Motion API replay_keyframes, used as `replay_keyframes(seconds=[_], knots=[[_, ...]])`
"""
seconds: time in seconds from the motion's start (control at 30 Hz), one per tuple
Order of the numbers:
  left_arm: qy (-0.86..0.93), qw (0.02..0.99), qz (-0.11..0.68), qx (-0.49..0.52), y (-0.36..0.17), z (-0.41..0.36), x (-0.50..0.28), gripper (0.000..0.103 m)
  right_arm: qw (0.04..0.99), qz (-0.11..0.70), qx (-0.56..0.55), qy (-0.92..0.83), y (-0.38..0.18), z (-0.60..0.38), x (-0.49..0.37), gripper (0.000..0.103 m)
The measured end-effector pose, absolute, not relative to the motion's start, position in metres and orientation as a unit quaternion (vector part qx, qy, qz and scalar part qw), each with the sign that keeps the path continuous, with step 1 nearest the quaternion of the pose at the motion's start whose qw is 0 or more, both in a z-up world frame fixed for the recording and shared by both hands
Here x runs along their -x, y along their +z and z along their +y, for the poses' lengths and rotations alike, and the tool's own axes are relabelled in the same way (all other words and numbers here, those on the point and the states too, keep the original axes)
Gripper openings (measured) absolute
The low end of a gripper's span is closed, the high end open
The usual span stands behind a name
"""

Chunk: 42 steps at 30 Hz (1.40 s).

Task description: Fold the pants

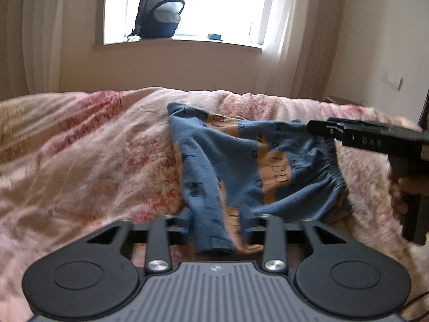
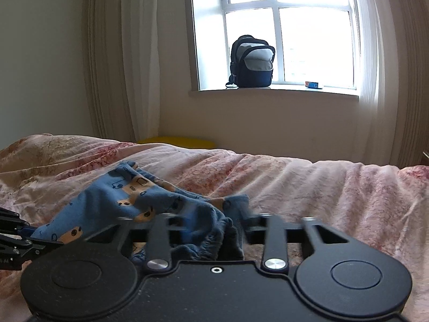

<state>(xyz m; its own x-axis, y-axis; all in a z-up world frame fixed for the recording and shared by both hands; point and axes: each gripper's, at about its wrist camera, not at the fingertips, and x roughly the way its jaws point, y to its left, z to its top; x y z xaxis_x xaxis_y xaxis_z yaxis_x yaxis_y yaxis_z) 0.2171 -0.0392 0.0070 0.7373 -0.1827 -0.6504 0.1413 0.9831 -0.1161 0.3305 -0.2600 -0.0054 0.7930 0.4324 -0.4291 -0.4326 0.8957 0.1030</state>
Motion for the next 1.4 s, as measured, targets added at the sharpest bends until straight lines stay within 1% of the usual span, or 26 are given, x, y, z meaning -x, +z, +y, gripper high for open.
replay_keyframes(seconds=[0.03, 0.07, 0.13, 0.17, 0.2, 0.23, 0.27, 0.3, 0.33, 0.37, 0.53, 0.77, 1.03, 1.2, 1.27, 1.4], knots=[[-0.086, 0.933, 0.348, 0.037, 0.010, -0.039, -0.214, 0.067, 0.948, 0.222, 0.003, 0.229, -0.003, -0.261, -0.328, 0.063], [-0.082, 0.936, 0.341, 0.044, 0.013, -0.038, -0.210, 0.073, 0.949, 0.217, 0.004, 0.229, -0.001, -0.262, -0.325, 0.067], [-0.082, 0.939, 0.330, 0.049, 0.021, -0.039, -0.203, 0.078, 0.951, 0.212, 0.000, 0.226, 0.006, -0.265, -0.319, 0.075], [-0.082, 0.941, 0.326, 0.051, 0.025, -0.039, -0.200, 0.083, 0.952, 0.209, -0.002, 0.223, 0.009, -0.266, -0.316, 0.081], [-0.080, 0.942, 0.322, 0.054, 0.028, -0.039, -0.197, 0.087, 0.954, 0.205, -0.004, 0.220, 0.013, -0.268, -0.312, 0.085], [-0.075, 0.943, 0.318, 0.058, 0.032, -0.040, -0.194, 0.092, 0.955, 0.200, -0.004, 0.218, 0.017, -0.269, -0.307, 0.087], [-0.072, 0.946, 0.311, 0.063, 0.036, -0.040, -0.190, 0.097, 0.956, 0.196, -0.002, 0.217, 0.021, -0.270, -0.302, 0.092], [-0.070, 0.948, 0.304, 0.068, 0.040, -0.041, -0.186, 0.099, 0.958, 0.191, 0.001, 0.216, 0.025, -0.271, -0.296, 0.098], [-0.068, 0.950, 0.296, 0.070, 0.044, -0.041, -0.182, 0.103, 0.959, 0.185, 0.002, 0.215, 0.029, -0.272, -0.290, 0.101], [-0.063, 0.953, 0.288, 0.071, 0.047, -0.043, -0.179, 0.102, 0.960, 0.180, 0.003, 0.215, 0.033, -0.273, -0.284, 0.102], [-0.040, 0.963, 0.260, 0.064, 0.055, -0.046, -0.161, 0.103, 0.968, 0.161, 0.003, 0.194, 0.049, -0.277, -0.250, 0.102], [-0.020, 0.970, 0.240, 0.034, 0.049, -0.050, -0.130, 0.103, 0.975, 0.150, -0.009, 0.161, 0.052, -0.280, -0.201, 0.102], [-0.023, 0.965, 0.260, 0.018, 0.023, -0.057, -0.091, 0.103, 0.977, 0.162, -0.014, 0.140, 0.041, -0.279, -0.146, 0.102], [-0.019, 0.966, 0.258, 0.015, 0.018, -0.058, -0.076, 0.103, 0.975, 0.175, -0.028, 0.134, 0.026, -0.281, -0.114, 0.102], [-0.021, 0.966, 0.258, 0.021, 0.017, -0.059, -0.073, 0.103, 0.974, 0.175, -0.039, 0.137, 0.021, -0.282, -0.104, 0.102], [-0.019, 0.967, 0.253, 0.020, 0.015, -0.060, -0.066, 0.103, 0.977, 0.163, -0.026, 0.135, 0.012, -0.278, -0.092, 0.103]])
